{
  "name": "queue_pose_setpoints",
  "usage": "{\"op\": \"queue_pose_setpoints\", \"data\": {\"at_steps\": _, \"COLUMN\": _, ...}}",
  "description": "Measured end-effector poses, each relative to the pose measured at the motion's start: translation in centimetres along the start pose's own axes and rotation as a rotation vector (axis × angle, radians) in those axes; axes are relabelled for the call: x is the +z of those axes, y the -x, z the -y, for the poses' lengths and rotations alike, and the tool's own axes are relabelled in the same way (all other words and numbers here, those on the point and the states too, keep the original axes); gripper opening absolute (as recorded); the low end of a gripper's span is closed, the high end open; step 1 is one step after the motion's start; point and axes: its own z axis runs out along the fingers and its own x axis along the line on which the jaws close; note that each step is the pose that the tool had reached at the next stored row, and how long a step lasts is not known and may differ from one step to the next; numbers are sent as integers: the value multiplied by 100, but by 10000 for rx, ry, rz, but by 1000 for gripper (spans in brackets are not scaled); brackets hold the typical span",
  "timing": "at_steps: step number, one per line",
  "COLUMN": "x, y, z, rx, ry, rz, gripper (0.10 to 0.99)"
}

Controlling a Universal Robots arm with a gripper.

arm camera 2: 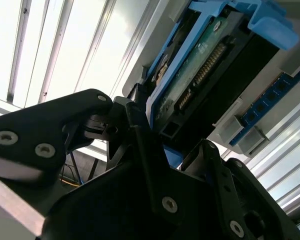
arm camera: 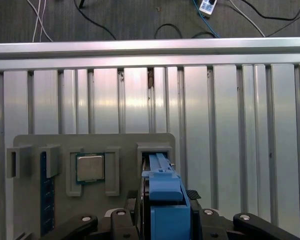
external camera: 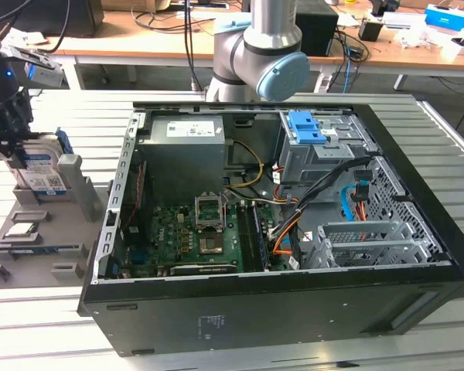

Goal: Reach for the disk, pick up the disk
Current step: 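Pick up the disk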

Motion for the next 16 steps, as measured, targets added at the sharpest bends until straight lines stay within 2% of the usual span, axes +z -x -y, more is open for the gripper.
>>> {"op": "queue_pose_setpoints", "data": {"at_steps": 5, "x": -8, "y": -3, "z": -80, "rx": -61, "ry": -24, "rz": -2, "gripper": 482}}
{"op": "queue_pose_setpoints", "data": {"at_steps": 7, "x": -8, "y": -4, "z": -84, "rx": -115, "ry": -25, "rz": -4, "gripper": 482}}
{"op": "queue_pose_setpoints", "data": {"at_steps": 10, "x": -8, "y": -4, "z": -86, "rx": -625, "ry": -25, "rz": -23, "gripper": 482}}
{"op": "queue_pose_setpoints", "data": {"at_steps": 12, "x": -8, "y": -4, "z": -86, "rx": -630, "ry": -25, "rz": -23, "gripper": 482}}
{"op": "queue_pose_setpoints", "data": {"at_steps": 14, "x": -5, "y": -3, "z": -87, "rx": -627, "ry": -221, "rz": -23, "gripper": 482}}
{"op": "queue_pose_setpoints", "data": {"at_steps": 16, "x": -6, "y": -3, "z": -86, "rx": -629, "ry": -232, "rz": -24, "gripper": 482}}
